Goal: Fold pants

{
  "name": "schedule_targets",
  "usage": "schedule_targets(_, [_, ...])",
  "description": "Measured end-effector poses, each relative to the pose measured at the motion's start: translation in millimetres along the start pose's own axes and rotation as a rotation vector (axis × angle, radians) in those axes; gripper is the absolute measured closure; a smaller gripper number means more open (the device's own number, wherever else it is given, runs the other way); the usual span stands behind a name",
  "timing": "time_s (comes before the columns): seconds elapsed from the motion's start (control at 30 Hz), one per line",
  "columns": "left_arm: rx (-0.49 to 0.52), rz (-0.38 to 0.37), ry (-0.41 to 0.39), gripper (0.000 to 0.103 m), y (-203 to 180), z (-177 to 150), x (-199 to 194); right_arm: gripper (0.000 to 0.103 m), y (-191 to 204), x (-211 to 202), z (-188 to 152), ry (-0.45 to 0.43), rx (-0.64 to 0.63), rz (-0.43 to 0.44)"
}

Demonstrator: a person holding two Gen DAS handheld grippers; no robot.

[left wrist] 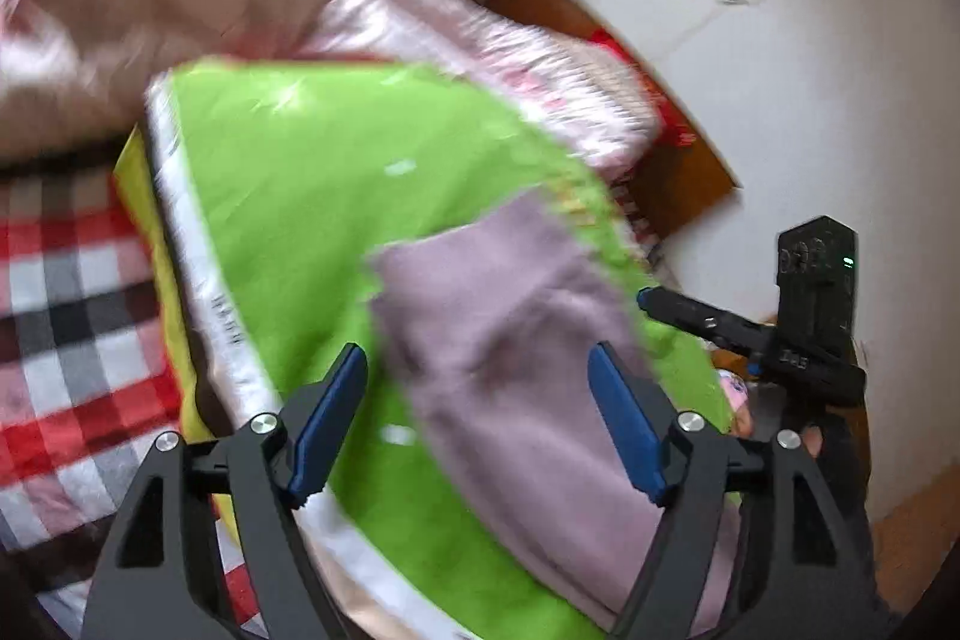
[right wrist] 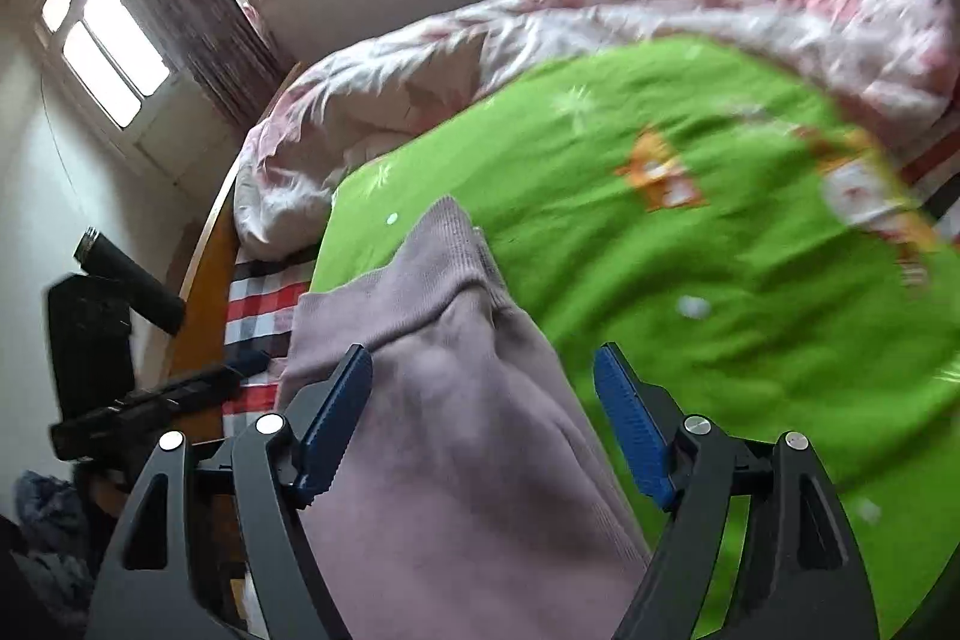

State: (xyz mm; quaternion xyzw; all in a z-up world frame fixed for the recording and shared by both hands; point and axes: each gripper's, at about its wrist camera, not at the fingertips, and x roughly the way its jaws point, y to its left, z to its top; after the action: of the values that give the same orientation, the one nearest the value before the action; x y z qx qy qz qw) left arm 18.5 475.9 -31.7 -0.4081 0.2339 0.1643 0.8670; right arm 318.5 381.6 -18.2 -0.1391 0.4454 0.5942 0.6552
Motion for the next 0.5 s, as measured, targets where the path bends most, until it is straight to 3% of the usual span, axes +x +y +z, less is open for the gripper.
schedule_targets(0.13, [0.133, -0.136, 0.063, 0.017, -56, -24, 0, 0.028, 18, -79, -54, -0.05, -0.071, -0.186])
schedule_targets(0.23, [0.263, -0.136, 0.124, 0.017, -87, -48, 12, 0.028, 27, -130, -113, -0.071, -0.061, -0.263])
schedule_targets(0.3, [0.297, -0.124, 0.161, 0.017, -94, -65, 22, 0.028, 37, -157, -160, -0.09, -0.044, -0.275])
schedule_targets(0.43, [0.274, -0.118, 0.205, 0.017, -85, -78, 41, 0.053, 75, -182, -259, -0.128, -0.028, -0.184])
schedule_targets(0.5, [0.272, -0.102, 0.216, 0.017, -80, -75, 51, 0.063, 87, -173, -287, -0.109, -0.026, -0.195])
